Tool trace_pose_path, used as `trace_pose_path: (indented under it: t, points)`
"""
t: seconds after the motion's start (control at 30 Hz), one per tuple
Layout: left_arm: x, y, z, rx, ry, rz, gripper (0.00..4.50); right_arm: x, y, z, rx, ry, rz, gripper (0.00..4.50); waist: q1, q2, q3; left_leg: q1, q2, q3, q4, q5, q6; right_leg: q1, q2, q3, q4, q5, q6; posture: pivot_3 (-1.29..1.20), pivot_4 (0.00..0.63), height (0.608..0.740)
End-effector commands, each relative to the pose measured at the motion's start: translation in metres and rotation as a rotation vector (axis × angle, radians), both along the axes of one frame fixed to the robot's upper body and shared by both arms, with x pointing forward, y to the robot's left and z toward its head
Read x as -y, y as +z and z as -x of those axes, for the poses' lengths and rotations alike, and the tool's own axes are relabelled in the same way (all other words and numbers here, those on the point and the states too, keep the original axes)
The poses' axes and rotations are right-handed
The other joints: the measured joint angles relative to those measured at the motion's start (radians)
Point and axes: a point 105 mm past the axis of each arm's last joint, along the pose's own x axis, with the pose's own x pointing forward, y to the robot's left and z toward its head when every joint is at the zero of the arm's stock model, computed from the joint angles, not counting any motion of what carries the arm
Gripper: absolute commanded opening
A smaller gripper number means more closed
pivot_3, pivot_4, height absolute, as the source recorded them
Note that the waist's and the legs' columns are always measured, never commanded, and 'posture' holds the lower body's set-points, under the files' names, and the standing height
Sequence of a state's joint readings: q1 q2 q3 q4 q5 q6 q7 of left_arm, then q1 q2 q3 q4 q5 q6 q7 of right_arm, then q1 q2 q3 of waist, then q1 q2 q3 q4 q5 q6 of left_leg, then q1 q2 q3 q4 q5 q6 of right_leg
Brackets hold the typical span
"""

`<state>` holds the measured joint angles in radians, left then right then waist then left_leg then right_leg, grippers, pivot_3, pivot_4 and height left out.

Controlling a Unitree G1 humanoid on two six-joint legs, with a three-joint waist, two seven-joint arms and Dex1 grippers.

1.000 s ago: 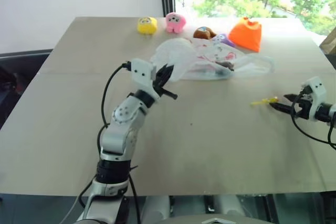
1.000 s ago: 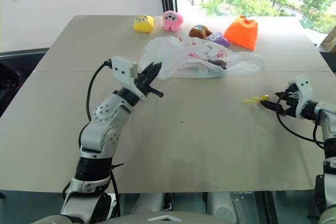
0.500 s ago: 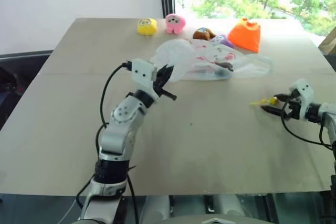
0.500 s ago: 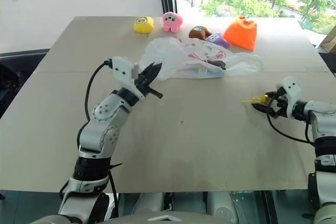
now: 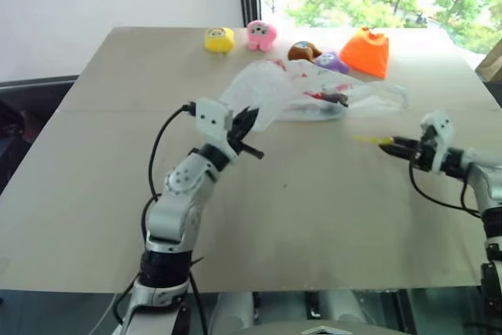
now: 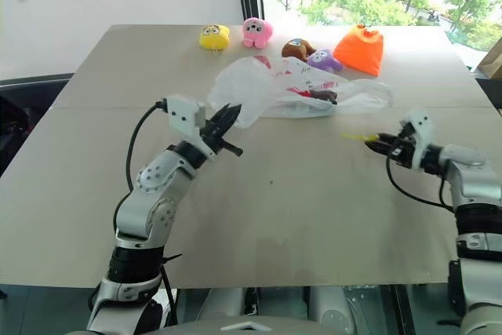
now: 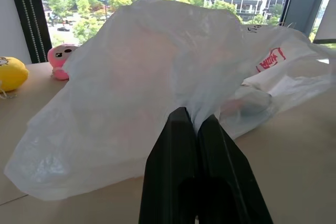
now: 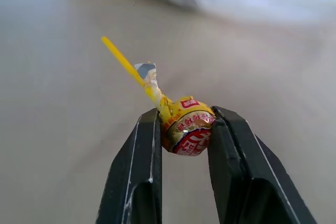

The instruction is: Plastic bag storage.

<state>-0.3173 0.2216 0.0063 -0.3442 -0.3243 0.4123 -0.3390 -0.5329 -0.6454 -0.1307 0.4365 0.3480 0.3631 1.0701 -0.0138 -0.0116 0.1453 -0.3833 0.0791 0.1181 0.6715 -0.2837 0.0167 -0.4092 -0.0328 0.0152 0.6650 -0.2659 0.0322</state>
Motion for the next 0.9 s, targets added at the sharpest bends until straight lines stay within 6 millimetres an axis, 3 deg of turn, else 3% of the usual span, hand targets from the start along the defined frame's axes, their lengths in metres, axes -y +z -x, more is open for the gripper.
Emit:
trace_pose_path:
  t: [0.03,0.27,0.43,0.6,0.63,0.7,0.83,0.9]
  points:
    - [0.002,0.029,0.013,0.076,-0.014,0.029,0.0,-0.031,0.05,-0.009,0.123,0.035,-0.117,0.68,0.0,0.0,0.0,0.0,0.0,0.0,0.0,0.0,0.0,0.0,0.0,0.0,0.0,0.0,0.0,0.0,0.15,0.74]
    - [0.001,0.043,0.021,0.091,0.003,0.073,0.0,-0.067,0.079,-0.044,0.166,0.021,-0.184,0.68,0.002,0.0,0.0,-0.001,-0.001,0.0,0.0,0.0,0.0,0.0,0.0,-0.001,0.0,0.0,0.0,0.0,0.15,0.74]
    - [0.001,0.048,0.027,0.106,0.006,0.085,0.0,-0.113,0.08,-0.057,0.16,0.116,-0.137,0.68,-0.001,0.0,0.0,-0.001,0.0,0.0,-0.002,0.0,0.0,-0.001,0.0,0.0,-0.001,0.0,0.0,0.0,0.15,0.74]
    - [0.001,0.054,0.026,0.115,0.016,0.103,0.0,-0.166,0.096,-0.068,0.208,0.134,-0.162,0.68,-0.004,0.0,0.0,-0.003,0.0,0.001,-0.002,0.0,0.0,-0.004,0.0,0.0,0.0,0.0,0.0,0.0,0.15,0.74]
    - [0.002,0.055,0.025,0.118,0.015,0.104,0.0,-0.172,0.098,-0.069,0.208,0.136,-0.174,1.75,-0.004,0.0,0.0,-0.003,0.0,0.001,-0.002,0.0,0.0,-0.005,0.0,0.0,0.0,0.0,0.0,0.0,0.15,0.74]
    - [0.002,0.056,0.024,0.12,0.017,0.104,0.0,-0.175,0.099,-0.066,0.215,0.164,-0.178,2.63,0.004,0.0,0.0,-0.004,0.0,0.0,-0.002,0.0,0.0,-0.005,-0.001,-0.001,0.0,0.0,0.0,0.0,0.15,0.74]
    - [-0.001,0.06,0.023,0.131,0.027,0.108,0.0,-0.16,0.098,-0.059,0.23,0.168,-0.174,4.35,0.008,0.0,0.0,-0.011,-0.001,-0.004,0.001,0.0,0.0,-0.006,-0.002,-0.005,-0.002,0.0,0.0,0.0,0.15,0.74]
    - [-0.001,0.061,0.022,0.13,0.026,0.113,0.0,-0.148,0.095,-0.049,0.226,0.188,-0.172,4.35,0.01,0.0,0.0,-0.013,-0.002,-0.006,0.002,0.0,0.0,-0.006,-0.003,-0.006,-0.003,0.0,0.0,0.0,0.15,0.74]
